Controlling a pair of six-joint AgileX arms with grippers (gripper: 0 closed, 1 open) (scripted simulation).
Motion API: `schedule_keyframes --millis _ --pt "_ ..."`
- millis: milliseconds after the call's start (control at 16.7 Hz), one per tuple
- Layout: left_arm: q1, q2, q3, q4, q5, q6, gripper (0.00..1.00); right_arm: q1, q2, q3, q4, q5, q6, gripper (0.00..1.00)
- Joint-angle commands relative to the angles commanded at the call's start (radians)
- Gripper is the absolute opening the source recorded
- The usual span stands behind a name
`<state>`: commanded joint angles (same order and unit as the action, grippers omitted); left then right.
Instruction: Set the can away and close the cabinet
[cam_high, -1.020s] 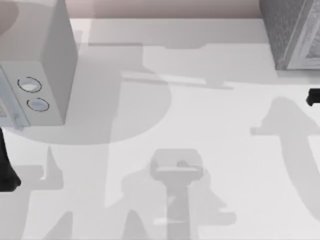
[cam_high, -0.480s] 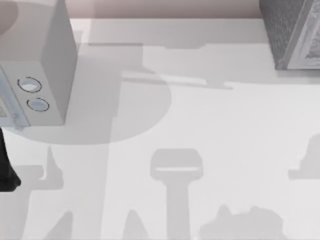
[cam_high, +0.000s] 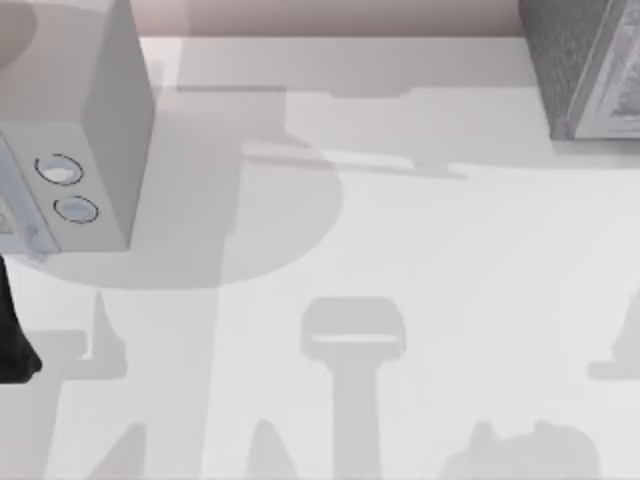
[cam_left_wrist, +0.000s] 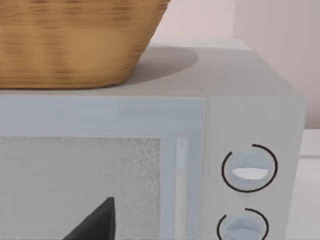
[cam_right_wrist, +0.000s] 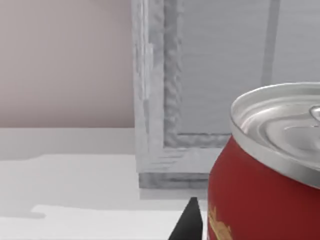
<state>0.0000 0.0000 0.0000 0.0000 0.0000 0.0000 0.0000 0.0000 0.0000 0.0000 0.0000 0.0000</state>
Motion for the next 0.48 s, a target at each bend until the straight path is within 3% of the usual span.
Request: schedule_keyframes --millis 480 --pt "0.000 0.000 0.000 0.000 0.000 0.000 1.00 0.014 0.081 0.103 -0.023 0.012 0.003 0.00"
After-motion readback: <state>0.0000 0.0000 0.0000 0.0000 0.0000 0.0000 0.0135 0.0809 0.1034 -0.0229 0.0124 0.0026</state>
